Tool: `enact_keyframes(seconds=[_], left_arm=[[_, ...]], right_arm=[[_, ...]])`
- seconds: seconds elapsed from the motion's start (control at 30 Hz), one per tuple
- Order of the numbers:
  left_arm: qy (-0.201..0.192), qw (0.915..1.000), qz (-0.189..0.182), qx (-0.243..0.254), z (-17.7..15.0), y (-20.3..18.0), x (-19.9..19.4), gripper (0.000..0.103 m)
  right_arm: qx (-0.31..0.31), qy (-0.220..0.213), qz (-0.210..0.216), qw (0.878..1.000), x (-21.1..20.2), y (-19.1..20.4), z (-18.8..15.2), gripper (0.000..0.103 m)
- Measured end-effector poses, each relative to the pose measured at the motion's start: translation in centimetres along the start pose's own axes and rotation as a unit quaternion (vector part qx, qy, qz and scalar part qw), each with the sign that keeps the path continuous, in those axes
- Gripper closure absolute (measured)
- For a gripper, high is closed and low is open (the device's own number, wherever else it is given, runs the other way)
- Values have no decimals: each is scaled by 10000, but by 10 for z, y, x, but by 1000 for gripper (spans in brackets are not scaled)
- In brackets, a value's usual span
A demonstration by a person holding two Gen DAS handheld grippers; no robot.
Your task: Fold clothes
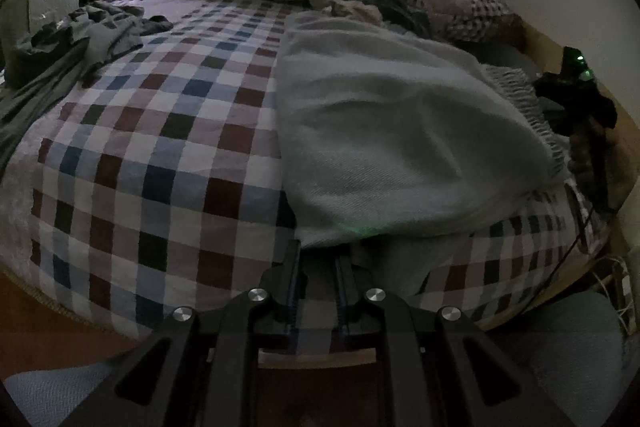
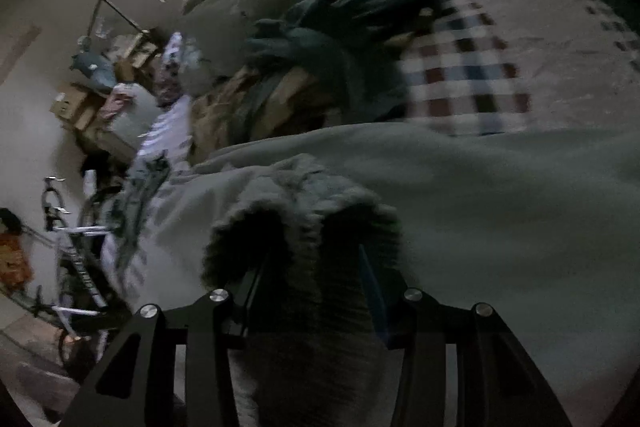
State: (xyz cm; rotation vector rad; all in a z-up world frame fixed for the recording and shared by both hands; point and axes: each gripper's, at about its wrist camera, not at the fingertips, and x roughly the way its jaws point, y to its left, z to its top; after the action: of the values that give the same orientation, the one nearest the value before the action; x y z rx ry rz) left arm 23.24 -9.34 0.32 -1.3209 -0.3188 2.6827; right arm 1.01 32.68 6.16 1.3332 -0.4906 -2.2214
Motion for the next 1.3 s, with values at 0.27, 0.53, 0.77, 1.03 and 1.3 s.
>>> enact_keyframes(seconds=[0.27,0.53,0.77,1.03,1.3], left_arm=[[-213,9993,165,245,10,-6,-2,64],[-300,9948,129,964,18,-35,-3,91],[-67,9917,268,1255,5,-48,8,92],[143,9940,114,1079,3,-38,2,85],[172,9987,-147,464,8,-19,-11,81]], right_arm=[[-101,71,-130,9998,25,6,9,61],[-498,-148,-428,9977,19,29,28,89],[-695,-431,-795,9935,16,39,56,89],[-420,-90,-1226,9915,26,14,54,60],[-363,-1067,-1448,9830,-61,28,28,57]])
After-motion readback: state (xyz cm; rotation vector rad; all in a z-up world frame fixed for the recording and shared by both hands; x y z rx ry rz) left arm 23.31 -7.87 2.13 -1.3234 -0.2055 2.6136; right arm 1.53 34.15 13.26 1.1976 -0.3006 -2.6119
